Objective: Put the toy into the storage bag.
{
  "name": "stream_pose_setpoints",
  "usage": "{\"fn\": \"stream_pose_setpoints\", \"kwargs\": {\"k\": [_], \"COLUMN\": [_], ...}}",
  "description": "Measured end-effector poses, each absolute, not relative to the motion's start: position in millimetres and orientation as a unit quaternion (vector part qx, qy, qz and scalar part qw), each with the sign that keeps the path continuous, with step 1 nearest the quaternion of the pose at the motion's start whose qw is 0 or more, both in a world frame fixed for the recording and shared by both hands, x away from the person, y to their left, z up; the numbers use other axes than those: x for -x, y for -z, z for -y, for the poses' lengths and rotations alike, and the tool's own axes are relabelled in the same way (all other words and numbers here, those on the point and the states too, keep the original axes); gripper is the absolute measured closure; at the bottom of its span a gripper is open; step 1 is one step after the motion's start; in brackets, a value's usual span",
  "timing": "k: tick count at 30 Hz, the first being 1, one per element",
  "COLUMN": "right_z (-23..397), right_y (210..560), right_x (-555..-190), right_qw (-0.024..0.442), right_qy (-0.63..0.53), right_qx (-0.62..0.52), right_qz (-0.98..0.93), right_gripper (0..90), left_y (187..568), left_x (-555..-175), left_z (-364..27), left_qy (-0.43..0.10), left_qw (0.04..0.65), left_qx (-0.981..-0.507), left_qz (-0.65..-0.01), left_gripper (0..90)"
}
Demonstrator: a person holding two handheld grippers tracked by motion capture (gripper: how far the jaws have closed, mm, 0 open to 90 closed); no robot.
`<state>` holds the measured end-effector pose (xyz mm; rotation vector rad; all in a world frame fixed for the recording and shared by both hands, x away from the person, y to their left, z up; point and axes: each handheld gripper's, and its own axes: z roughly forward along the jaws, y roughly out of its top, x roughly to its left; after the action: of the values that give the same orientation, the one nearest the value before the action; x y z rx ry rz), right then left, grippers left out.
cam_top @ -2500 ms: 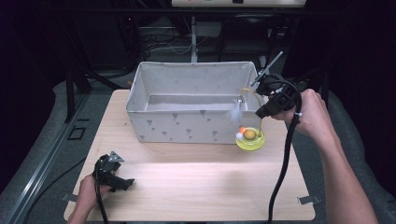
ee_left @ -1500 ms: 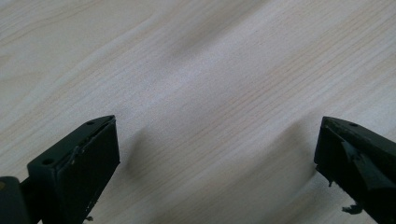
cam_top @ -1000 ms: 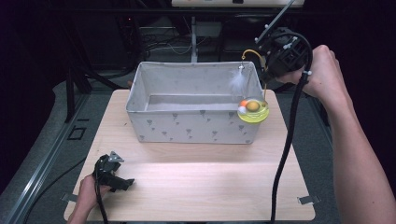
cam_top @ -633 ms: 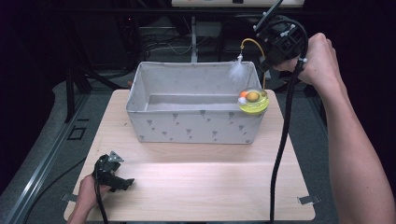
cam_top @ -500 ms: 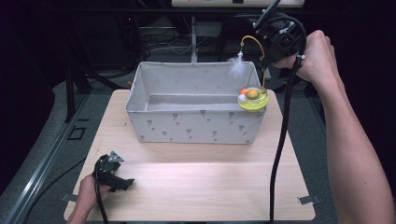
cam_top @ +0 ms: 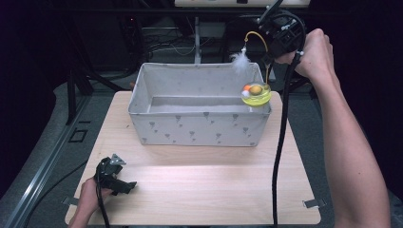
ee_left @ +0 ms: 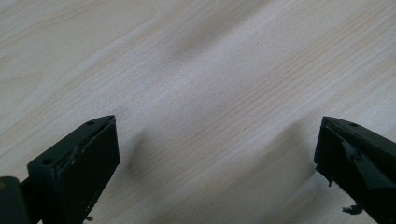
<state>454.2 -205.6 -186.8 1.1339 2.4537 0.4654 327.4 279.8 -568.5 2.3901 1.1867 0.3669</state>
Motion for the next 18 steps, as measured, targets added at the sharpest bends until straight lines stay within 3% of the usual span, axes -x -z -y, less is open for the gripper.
{"fn": "stream_pose_setpoints", "kwargs": {"k": [18], "right_z": [201], "right_y": [219], "right_x": [-489], "right_qw": [0.192], "right_qy": [-0.180], "right_qx": [-0.426], "right_qz": [-0.866], "right_gripper": [88.4], "left_y": [569], "left_x": [-327], "left_z": [-279], "left_qy": [-0.133], "left_qw": [0.221], "left_qx": [-0.866], "left_qz": [-0.428], "left_gripper": [0.2]}}
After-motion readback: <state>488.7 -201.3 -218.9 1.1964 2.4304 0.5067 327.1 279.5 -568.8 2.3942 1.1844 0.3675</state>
